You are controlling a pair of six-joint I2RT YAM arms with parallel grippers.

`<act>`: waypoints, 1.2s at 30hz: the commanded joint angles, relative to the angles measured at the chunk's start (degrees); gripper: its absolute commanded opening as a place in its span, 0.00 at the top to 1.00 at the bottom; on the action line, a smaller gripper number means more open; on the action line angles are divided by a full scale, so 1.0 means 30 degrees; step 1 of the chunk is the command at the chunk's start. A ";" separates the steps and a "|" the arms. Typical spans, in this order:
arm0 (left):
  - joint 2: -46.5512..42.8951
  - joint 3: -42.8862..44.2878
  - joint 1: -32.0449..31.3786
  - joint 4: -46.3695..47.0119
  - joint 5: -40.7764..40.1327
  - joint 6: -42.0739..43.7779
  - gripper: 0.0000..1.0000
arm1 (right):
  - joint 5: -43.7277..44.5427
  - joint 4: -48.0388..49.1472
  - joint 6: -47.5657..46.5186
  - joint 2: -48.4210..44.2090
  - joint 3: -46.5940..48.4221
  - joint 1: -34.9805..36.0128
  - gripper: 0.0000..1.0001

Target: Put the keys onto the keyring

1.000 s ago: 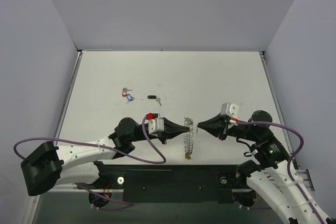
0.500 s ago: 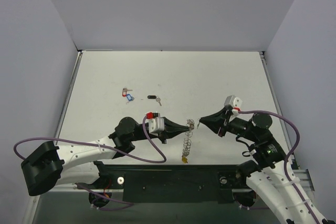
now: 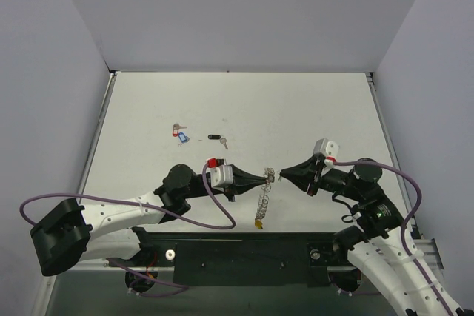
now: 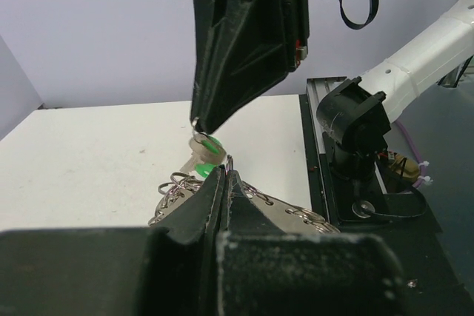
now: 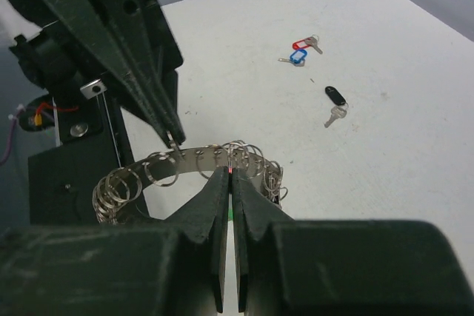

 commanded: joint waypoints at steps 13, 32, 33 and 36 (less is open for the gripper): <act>-0.0934 0.0508 -0.0384 -0.0138 0.0168 0.3179 1.00 | -0.4479 -0.2051 -0.7963 -0.0568 0.0996 0.1055 1.00; -0.0349 -0.0225 0.0667 0.6041 -0.0272 -0.1647 1.00 | -0.3545 0.1083 -0.5121 -0.1067 0.0879 0.1260 1.00; -0.0319 -0.0138 0.0757 0.6131 -0.0126 -0.1829 1.00 | -0.3399 0.1287 -0.4888 -0.1096 0.1024 0.1231 1.00; -0.0436 -0.0166 0.0875 0.5899 -0.0154 -0.1480 1.00 | -0.3134 0.1406 -0.4681 -0.1126 0.1201 0.1202 1.00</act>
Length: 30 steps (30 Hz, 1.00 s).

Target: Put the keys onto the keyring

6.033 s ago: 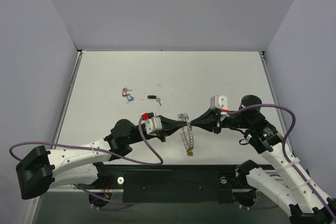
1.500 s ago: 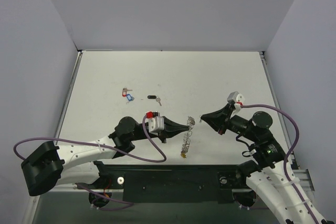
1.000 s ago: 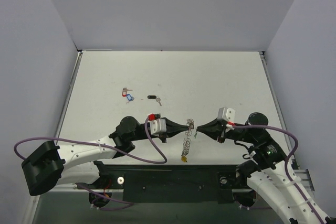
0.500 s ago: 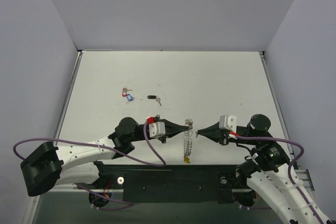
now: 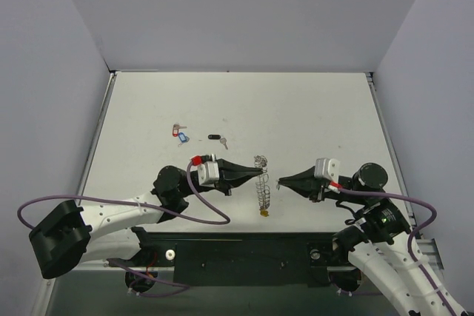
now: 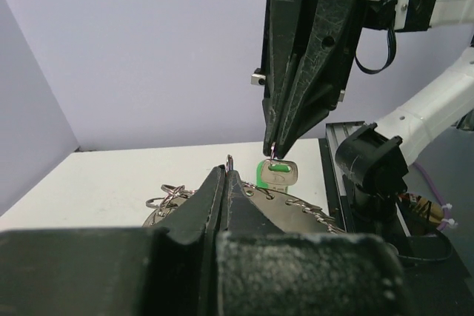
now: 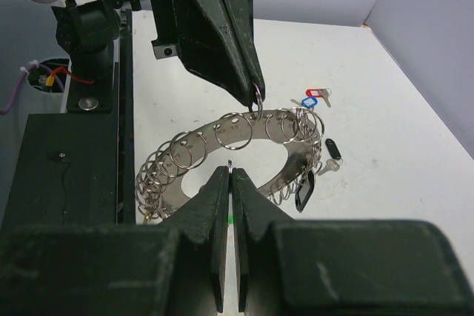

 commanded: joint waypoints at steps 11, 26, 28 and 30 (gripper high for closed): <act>0.0215 0.0813 0.0161 0.1564 0.1611 -0.0676 1.00 | 0.0738 0.2473 0.1669 0.0115 0.1138 -0.0059 1.00; 0.0449 0.0842 0.0102 0.1564 0.1875 -0.0294 1.00 | 0.0474 0.2883 0.2021 0.0672 0.0728 0.0614 1.00; 0.0449 0.0842 0.0102 0.1622 0.1846 -0.0295 1.00 | 0.0503 0.2913 0.2021 0.0817 0.0756 0.0702 1.00; 0.0420 0.0813 0.0102 0.1680 0.1875 -0.0295 1.00 | 0.0474 0.2913 0.2021 0.0906 0.0728 0.0819 1.00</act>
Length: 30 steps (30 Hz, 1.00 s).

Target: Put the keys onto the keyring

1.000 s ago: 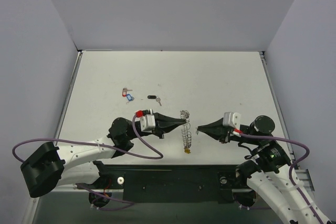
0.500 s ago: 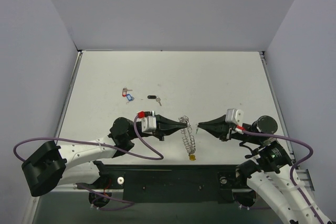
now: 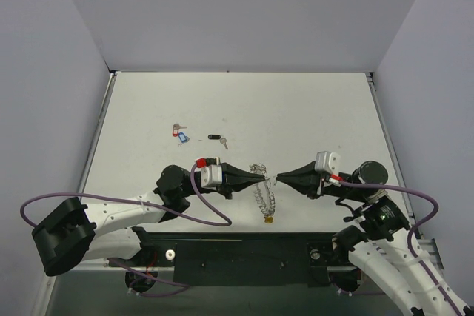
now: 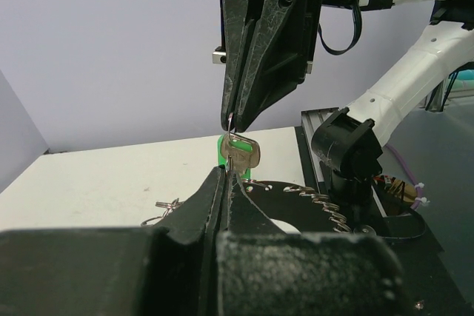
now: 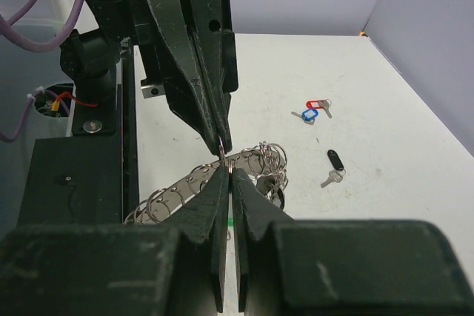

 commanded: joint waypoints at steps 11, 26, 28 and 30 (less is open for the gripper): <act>-0.0061 0.0835 -0.0080 0.1397 0.0031 -0.0077 1.00 | -0.0386 0.1580 0.0149 0.0660 0.0239 0.0588 1.00; -0.0119 0.0805 -0.0138 0.1573 -0.0116 -0.0194 1.00 | -0.0298 0.1639 0.0120 0.0982 0.0210 0.0852 1.00; -0.0120 0.0777 -0.0138 0.1603 -0.0174 -0.0195 1.00 | -0.0327 0.1639 0.0120 0.1012 0.0209 0.0911 1.00; -0.0149 0.0806 -0.0138 0.1603 -0.0145 -0.0195 1.00 | -0.0327 0.1668 0.0120 0.1041 0.0238 0.0910 1.00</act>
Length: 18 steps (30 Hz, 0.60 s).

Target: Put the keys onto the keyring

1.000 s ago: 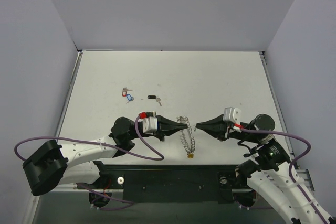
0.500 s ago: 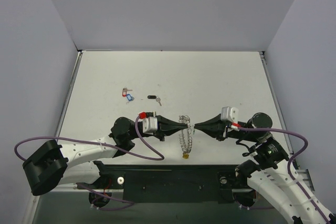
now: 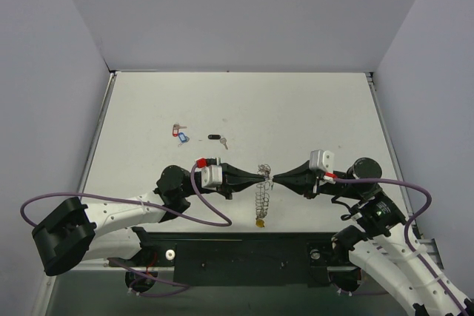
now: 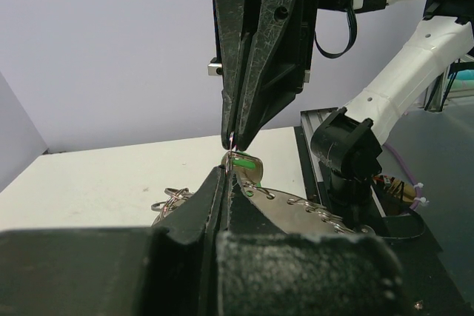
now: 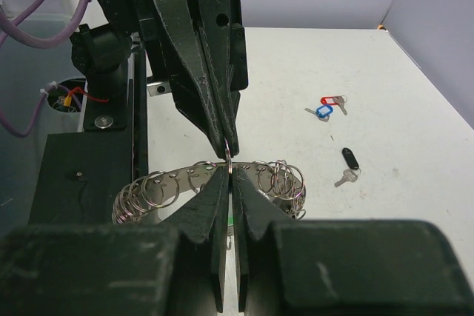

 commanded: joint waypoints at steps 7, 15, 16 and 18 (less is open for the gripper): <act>-0.0192 0.0806 -0.0102 0.1574 -0.0182 -0.0260 1.00 | -0.0268 0.1442 0.0112 0.0204 0.0210 0.0182 1.00; -0.0222 0.0835 -0.0102 0.1544 -0.0152 -0.0289 1.00 | -0.0151 0.1530 0.0171 0.0379 0.0209 0.0182 1.00; -0.0222 0.0864 -0.0102 0.1573 -0.0124 -0.0348 1.00 | -0.0151 0.1559 0.0171 0.0379 0.0209 0.0211 1.00; -0.0163 0.0893 -0.0102 0.1544 -0.0094 -0.0494 1.00 | -0.0122 0.1589 0.0171 0.0438 0.0239 0.0182 1.00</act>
